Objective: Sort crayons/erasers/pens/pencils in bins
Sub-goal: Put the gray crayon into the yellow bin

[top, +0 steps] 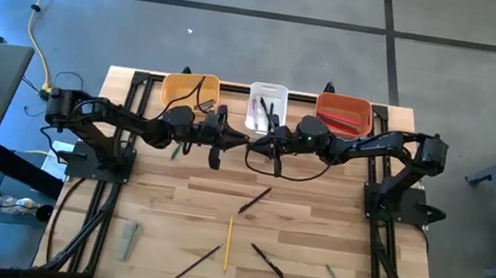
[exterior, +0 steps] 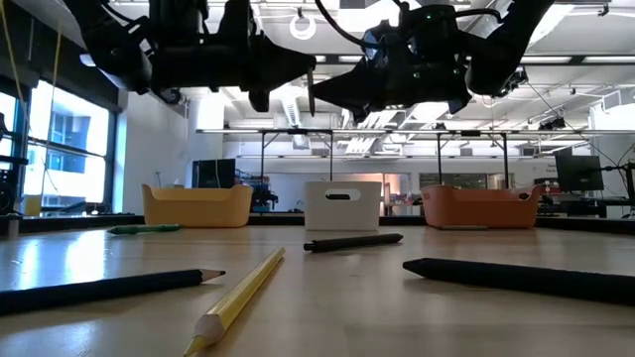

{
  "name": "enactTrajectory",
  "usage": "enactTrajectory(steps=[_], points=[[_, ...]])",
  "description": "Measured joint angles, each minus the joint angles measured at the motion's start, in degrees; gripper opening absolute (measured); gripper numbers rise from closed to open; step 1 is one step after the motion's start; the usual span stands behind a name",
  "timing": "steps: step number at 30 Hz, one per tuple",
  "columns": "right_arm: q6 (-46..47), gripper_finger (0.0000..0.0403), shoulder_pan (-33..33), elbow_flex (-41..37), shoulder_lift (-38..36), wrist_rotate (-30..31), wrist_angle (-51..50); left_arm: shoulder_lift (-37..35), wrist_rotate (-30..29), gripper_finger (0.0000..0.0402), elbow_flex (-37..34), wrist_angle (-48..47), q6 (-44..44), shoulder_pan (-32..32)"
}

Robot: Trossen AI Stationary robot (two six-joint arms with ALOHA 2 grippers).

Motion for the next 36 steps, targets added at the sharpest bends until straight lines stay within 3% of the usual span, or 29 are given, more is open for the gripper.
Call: enactTrajectory(steps=[5, 13, 21, 28, 36], points=[[0.6, 0.0038, 0.0, 0.0, 0.0, 0.8, -0.4, 0.1, 0.0, 0.0006, 0.0, 0.0, 0.3, 0.5], [0.9, 0.0149, -0.2, 0.0, -1.6, 2.3, -2.2, -1.0, 0.1, 0.0005, 0.0, -0.4, 0.4, 0.8], [-4.9, 0.0225, -0.2, 0.1, -10.5, 8.4, -16.8, -5.6, 0.0, 0.0004, 0.0, -5.6, 2.8, 0.8], [-9.8, 0.0215, -0.2, 0.1, -18.6, 15.3, -33.5, -9.7, -1.5, 0.0007, 0.0, -12.8, 5.0, 0.9], [-11.7, 0.0126, -0.2, 0.1, -20.4, 16.6, -36.7, -14.8, -7.8, 0.0008, 0.0, -25.5, 7.5, 1.4]])
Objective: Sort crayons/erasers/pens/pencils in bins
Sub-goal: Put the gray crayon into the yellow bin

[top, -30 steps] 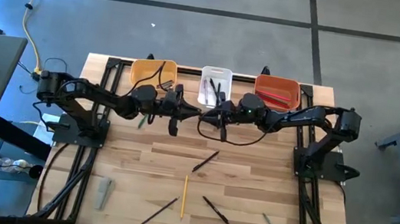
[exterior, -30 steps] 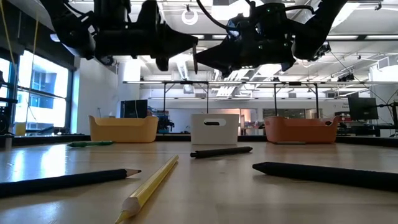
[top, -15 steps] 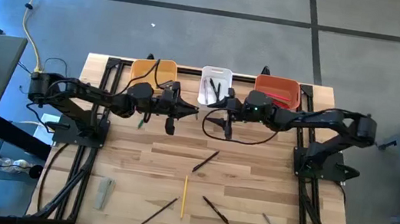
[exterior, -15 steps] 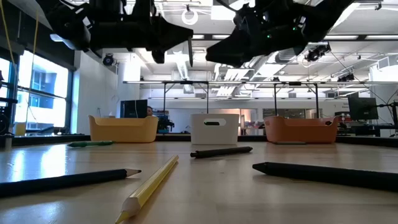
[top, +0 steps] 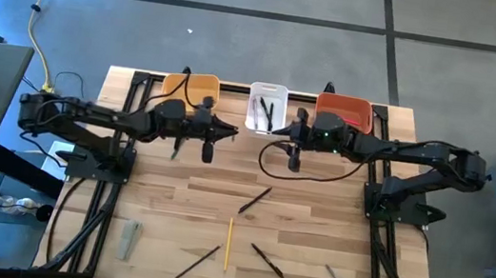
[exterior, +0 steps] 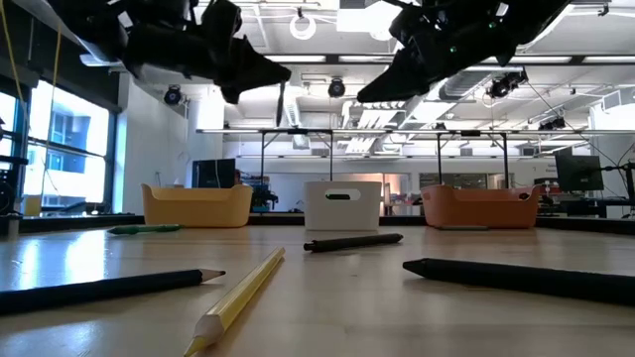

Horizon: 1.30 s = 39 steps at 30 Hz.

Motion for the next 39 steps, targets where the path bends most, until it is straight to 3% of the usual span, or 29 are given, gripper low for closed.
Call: enactTrajectory(steps=[10, 17, 28, 39], points=[[-1.3, 0.0006, 0.0, 0.0, 0.0, 0.4, -0.9, -6.6, -6.0, 0.0009, 0.0, -14.6, 1.9, -0.7], [-1.3, 0.001, 0.0, 0.0, 0.0, 1.9, -0.8, -11.4, -10.1, 0.001, 0.0, -24.4, 1.6, 0.6], [-2.4, 0.0001, 0.0, -0.1, 0.0, 1.9, 0.7, -15.0, -22.7, 0.001, 0.0, -34.9, 0.3, 7.0], [-4.0, 0.0, -2.2, -0.1, 0.0, 2.8, 0.4, -7.0, -21.2, 0.001, 3.8, -37.5, 1.6, 21.8]])
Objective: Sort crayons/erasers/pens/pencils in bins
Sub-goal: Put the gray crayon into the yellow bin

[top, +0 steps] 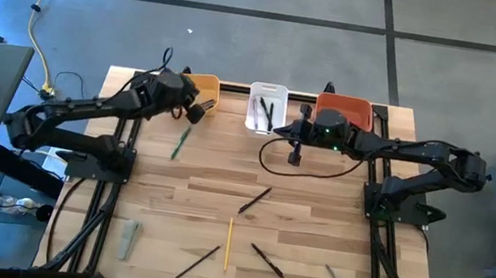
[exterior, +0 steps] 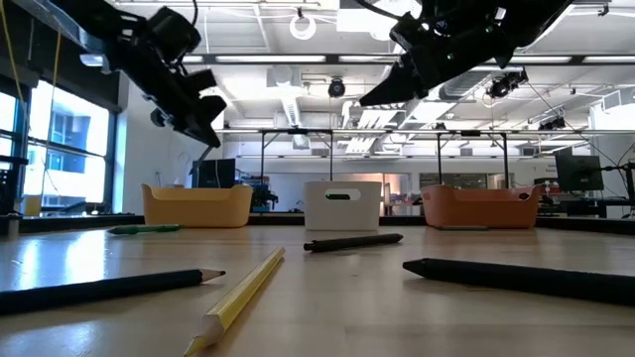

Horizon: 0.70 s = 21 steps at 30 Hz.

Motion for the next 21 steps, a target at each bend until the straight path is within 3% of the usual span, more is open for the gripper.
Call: enactTrajectory(steps=[10, 21], points=[[0.1, 0.0, -1.6, 0.0, 0.0, 0.9, -0.6, 13.9, 3.2, 0.001, 10.8, -4.0, 5.0, 6.7], [2.3, 0.0, -2.6, 0.0, 0.0, 1.8, 1.3, 21.7, 5.4, 0.001, 13.4, -4.3, 8.4, 8.3]])
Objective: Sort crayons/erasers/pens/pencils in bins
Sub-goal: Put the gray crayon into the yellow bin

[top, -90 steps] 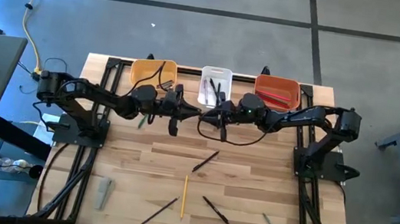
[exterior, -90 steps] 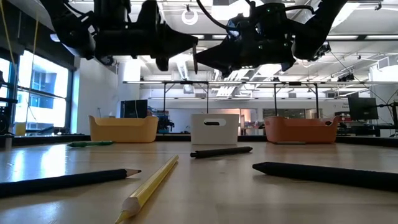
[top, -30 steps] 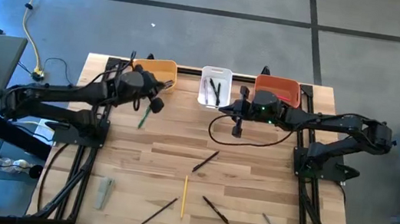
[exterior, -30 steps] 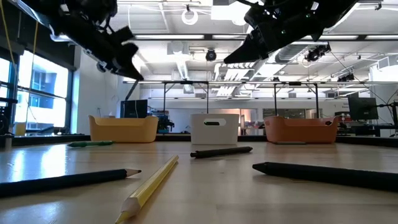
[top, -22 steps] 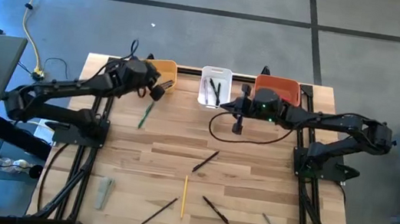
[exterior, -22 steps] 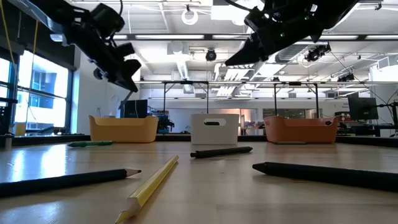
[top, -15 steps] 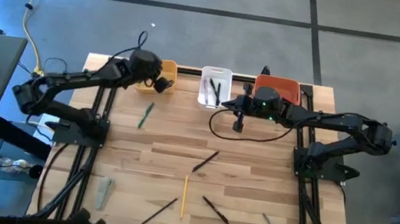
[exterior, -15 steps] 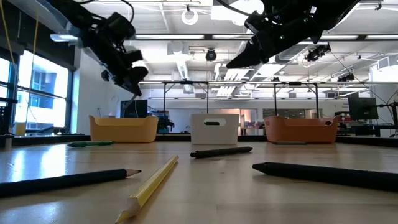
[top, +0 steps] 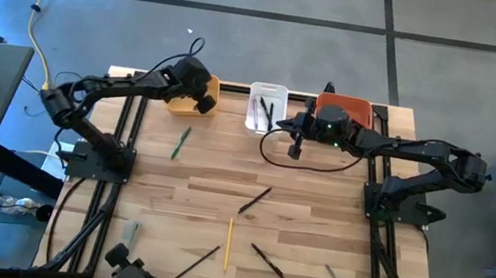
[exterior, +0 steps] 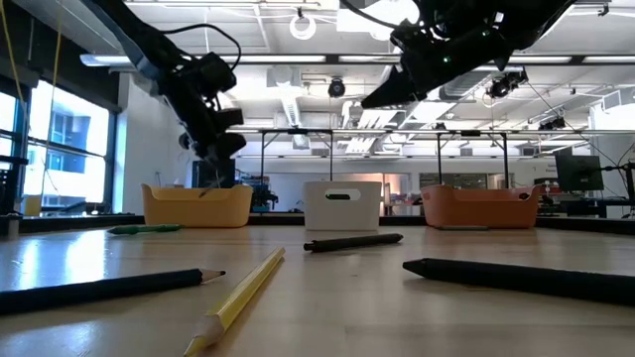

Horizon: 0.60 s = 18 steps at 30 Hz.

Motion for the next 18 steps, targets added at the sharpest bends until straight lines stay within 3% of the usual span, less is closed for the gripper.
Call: enactTrajectory(steps=[18], points=[[-0.6, 0.0, 0.0, 0.0, 0.0, 0.0, 2.5, 0.6, -0.1, 0.001, 0.0, 0.5, 0.9, 0.0]])
